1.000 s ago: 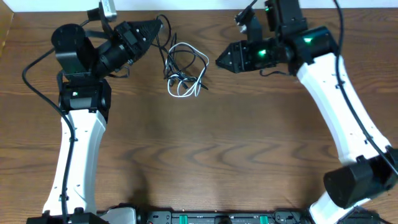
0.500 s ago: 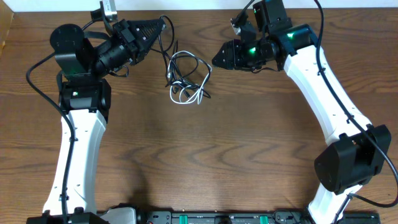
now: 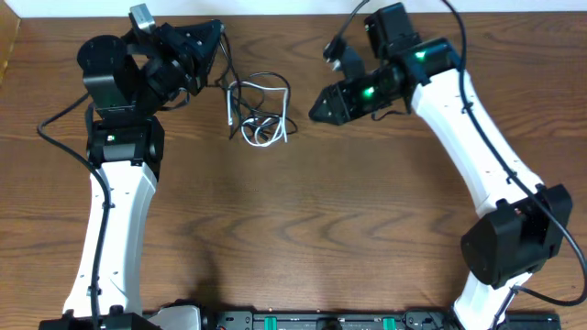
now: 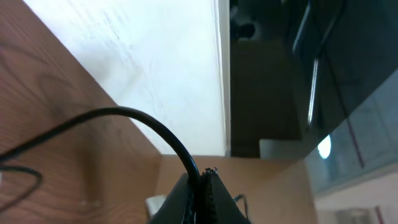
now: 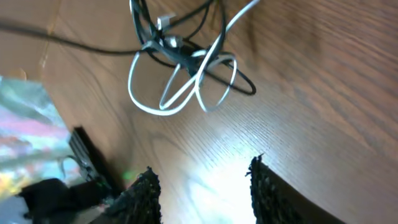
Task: Untangle cables
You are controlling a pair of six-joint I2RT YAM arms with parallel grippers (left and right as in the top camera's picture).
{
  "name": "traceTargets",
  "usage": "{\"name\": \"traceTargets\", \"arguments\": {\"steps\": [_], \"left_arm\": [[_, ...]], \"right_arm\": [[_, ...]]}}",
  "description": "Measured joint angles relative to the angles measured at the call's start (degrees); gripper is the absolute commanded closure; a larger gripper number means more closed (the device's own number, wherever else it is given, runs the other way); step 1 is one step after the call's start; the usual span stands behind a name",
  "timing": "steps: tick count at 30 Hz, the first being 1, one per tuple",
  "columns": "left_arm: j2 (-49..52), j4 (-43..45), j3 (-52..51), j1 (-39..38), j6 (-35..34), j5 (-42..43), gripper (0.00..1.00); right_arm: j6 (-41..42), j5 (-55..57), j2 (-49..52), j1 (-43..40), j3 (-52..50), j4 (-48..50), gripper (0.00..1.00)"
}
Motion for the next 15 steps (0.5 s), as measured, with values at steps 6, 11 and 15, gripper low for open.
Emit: {"name": "traceTargets", "arguments": {"steps": [6, 11, 15], "left_arm": [[0.0, 0.0, 0.0, 0.0, -7.9, -1.3, 0.92], [0.0, 0.0, 0.0, 0.0, -15.9, -1.2, 0.92], [0.0, 0.0, 0.0, 0.0, -21.3, -0.5, 0.93]], "right_arm": [[-2.0, 6.4, 0.0, 6.3, 0.0, 1.6, 0.58], [-1.2, 13.0, 0.0, 9.6, 0.0, 3.1, 0.59], [0.0, 17.2, 0.0, 9.8, -0.3, 5.0, 0.59]]}}
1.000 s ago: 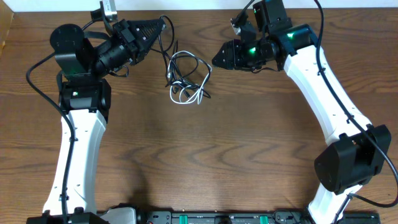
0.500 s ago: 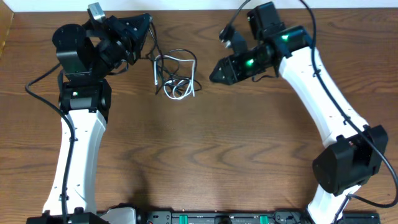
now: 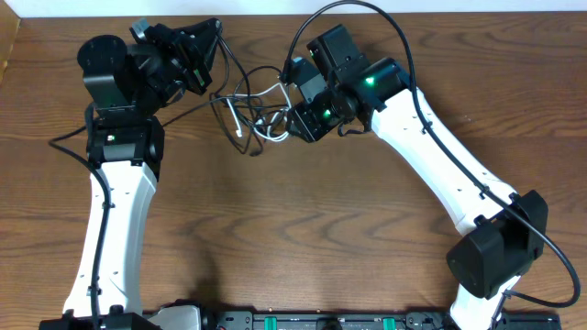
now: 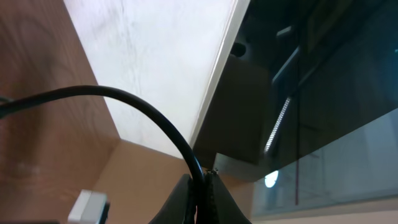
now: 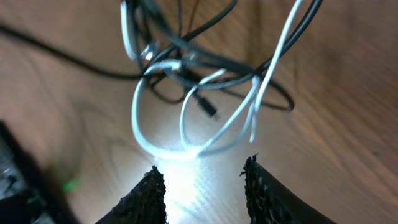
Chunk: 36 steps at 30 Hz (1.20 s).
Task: Untangle cables
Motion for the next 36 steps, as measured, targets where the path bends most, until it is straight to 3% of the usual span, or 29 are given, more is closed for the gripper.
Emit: {"name": "traceTargets", "arguments": {"steps": [13, 18, 30, 36], "left_arm": [[0.0, 0.0, 0.0, 0.0, -8.5, 0.8, 0.92], [0.0, 0.0, 0.0, 0.0, -9.5, 0.8, 0.92], [0.0, 0.0, 0.0, 0.0, -9.9, 0.8, 0.92], [0.0, 0.0, 0.0, 0.0, -9.9, 0.8, 0.92]], "right_arm": [[0.6, 4.9, 0.0, -0.5, -4.2, 2.3, 0.59], [0.6, 5.5, 0.0, -0.5, -4.2, 3.2, 0.65], [0.8, 5.6, 0.0, -2.9, -4.7, 3.5, 0.57], [0.8, 5.2, 0.0, -2.0, -8.2, 8.2, 0.56]]}}
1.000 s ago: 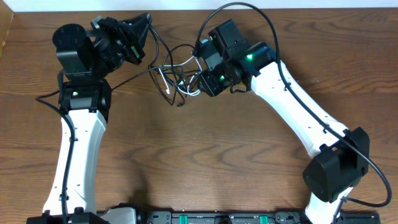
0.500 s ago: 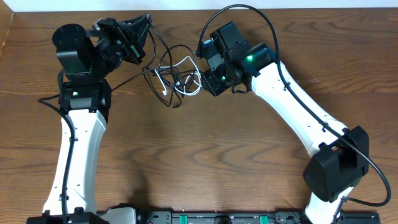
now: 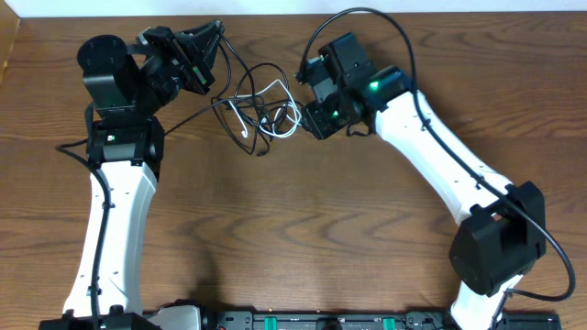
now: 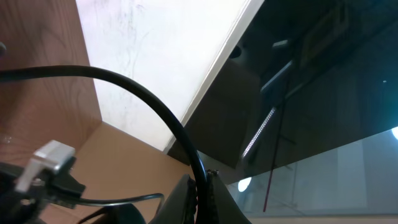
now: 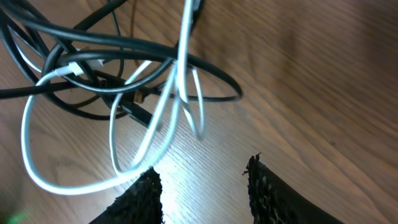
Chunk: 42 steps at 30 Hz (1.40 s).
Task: Untangle cables
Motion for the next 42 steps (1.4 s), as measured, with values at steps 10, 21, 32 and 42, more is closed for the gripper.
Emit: {"name": "traceTargets", "arguments": {"steps": [10, 21, 32, 42], "left_arm": [[0.0, 0.3, 0.0, 0.0, 0.0, 0.0, 0.92], [0.0, 1.9, 0.0, 0.0, 0.0, 0.0, 0.92], [0.0, 2.1, 0.0, 0.0, 0.0, 0.3, 0.92], [0.0, 2.1, 0.0, 0.0, 0.0, 0.7, 0.92]], "right_arm": [[0.0, -0.4, 0.0, 0.9, -6.6, 12.9, 0.56], [2.8, -0.6, 0.0, 2.4, -13.3, 26.9, 0.66], [9.0, -2.1, 6.0, 2.4, -13.7, 34.6, 0.79], [10.5, -2.4, 6.4, 2.4, -14.1, 40.7, 0.81]]}}
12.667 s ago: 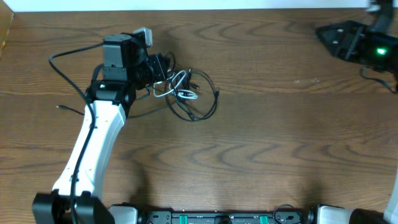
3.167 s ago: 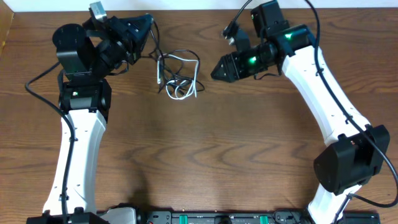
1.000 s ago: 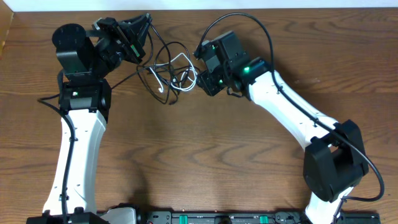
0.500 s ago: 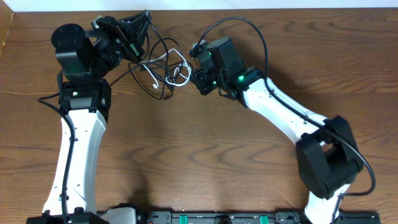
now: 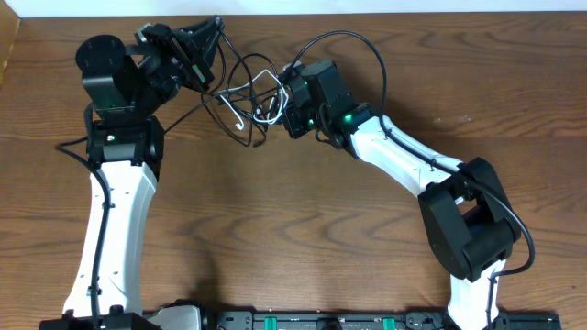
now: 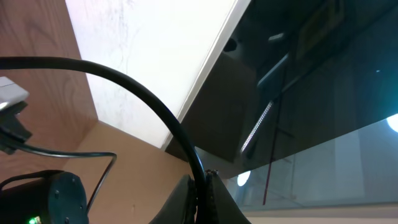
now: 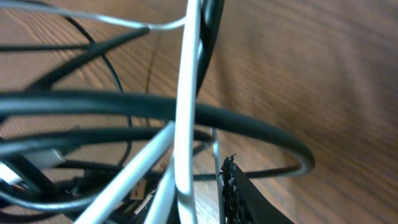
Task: Untangle cables
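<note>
A tangle of black and white cables (image 5: 249,96) lies at the far middle of the table. My left gripper (image 5: 209,38) is raised at the tangle's upper left and is shut on a thick black cable (image 6: 124,84), which runs down between the jaws (image 6: 202,179). My right gripper (image 5: 282,108) is pushed into the tangle's right side. In the right wrist view a white cable (image 7: 186,124) runs down into the jaws beside the one finger (image 7: 242,196) that shows. The other finger is hidden by strands. A thick black cable (image 7: 261,127) crosses behind.
The wooden table (image 5: 303,238) ends at a white wall along the far side. The right arm's own black lead (image 5: 358,41) arcs over its wrist. An equipment rail (image 5: 321,321) lines the front edge. The left arm's column (image 5: 119,211) stands at the left.
My right gripper stood open just right of the white loops; now it is further left, inside the tangle, with its jaws narrowed around the white cable. The left gripper still grips the black cable.
At first my right gripper was open well to the right of the tangle while the left held the black cable. It then stood open at the tangle's right edge, later over the white loops. Now it is among the strands, closed on the white cable.
</note>
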You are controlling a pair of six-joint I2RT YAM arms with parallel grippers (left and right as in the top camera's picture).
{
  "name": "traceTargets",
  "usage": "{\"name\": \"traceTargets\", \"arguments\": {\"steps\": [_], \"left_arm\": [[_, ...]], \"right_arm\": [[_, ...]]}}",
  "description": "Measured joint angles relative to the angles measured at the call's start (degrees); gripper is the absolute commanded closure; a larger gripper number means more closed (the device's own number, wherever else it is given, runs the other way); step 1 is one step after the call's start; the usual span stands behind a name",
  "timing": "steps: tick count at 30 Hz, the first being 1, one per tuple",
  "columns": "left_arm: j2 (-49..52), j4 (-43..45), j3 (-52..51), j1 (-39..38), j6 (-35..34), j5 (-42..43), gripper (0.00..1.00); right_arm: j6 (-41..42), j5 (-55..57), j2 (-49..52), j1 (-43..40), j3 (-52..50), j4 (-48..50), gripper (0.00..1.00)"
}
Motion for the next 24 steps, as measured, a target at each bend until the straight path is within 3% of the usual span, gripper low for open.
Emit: {"name": "traceTargets", "arguments": {"steps": [3, 13, 18, 24], "left_arm": [[0.0, 0.0, 0.0, 0.0, 0.0, 0.5, 0.92], [0.0, -0.1, 0.0, 0.0, 2.8, 0.8, 0.92], [0.0, -5.5, 0.0, 0.0, 16.4, 0.9, 0.92], [0.1, -27.0, 0.3, 0.0, 37.3, -2.5, 0.92]], "right_arm": [[0.0, 0.0, 0.0, 0.0, 0.0, 1.1, 0.99], [3.1, -2.2, -1.1, -3.5, 0.0, -6.4, 0.99], [3.4, -4.9, -7.5, -8.4, -0.1, -14.7, 0.99], [2.6, -6.6, -20.9, -14.4, -0.1, -24.9, 0.99]]}}
